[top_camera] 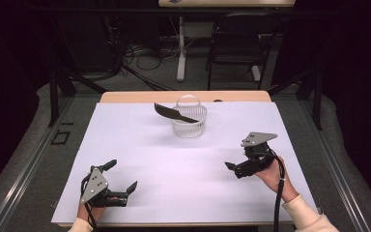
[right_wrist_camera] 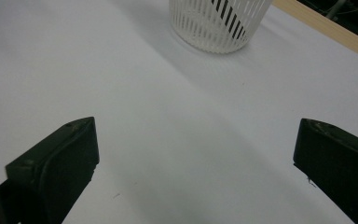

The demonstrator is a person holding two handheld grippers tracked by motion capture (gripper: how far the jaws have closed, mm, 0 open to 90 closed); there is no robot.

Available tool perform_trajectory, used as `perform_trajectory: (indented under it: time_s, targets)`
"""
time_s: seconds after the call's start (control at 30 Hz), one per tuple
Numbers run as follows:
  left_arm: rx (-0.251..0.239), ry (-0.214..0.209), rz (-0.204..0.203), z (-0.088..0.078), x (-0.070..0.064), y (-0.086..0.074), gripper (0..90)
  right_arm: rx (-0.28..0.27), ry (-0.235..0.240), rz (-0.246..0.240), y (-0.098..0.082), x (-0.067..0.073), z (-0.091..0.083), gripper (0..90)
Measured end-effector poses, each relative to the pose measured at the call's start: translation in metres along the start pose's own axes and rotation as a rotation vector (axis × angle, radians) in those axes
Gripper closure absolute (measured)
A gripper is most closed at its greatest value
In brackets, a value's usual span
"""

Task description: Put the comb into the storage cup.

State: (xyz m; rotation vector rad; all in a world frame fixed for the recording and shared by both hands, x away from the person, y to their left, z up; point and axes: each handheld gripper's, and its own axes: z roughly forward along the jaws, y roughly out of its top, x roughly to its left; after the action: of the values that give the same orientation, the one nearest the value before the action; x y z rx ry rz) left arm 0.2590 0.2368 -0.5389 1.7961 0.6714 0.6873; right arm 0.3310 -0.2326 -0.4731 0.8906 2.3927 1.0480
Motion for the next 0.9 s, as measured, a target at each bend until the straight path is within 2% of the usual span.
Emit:
perform_trajectory:
  time_s: [0.43, 0.6, 0.8, 0.9]
  targets:
    - [0.003, 0.004, 0.002, 0.000, 0.000, 0.000, 0.9, 0.002, -0.020, 0.005, -0.024, 0.011, -0.007, 0.0]
    - [0.008, 0.008, 0.000, 0.000, 0.000, 0.000, 0.9, 0.021, -0.021, 0.011, -0.035, 0.014, -0.008, 0.0]
    - [0.008, 0.007, -0.002, 0.000, 0.000, 0.000, 0.9, -0.007, -0.046, 0.015, -0.051, 0.018, -0.015, 0.0]
    - [0.007, 0.008, 0.000, 0.000, 0.000, 0.000, 0.9, 0.000, -0.046, 0.023, -0.056, 0.019, -0.017, 0.0]
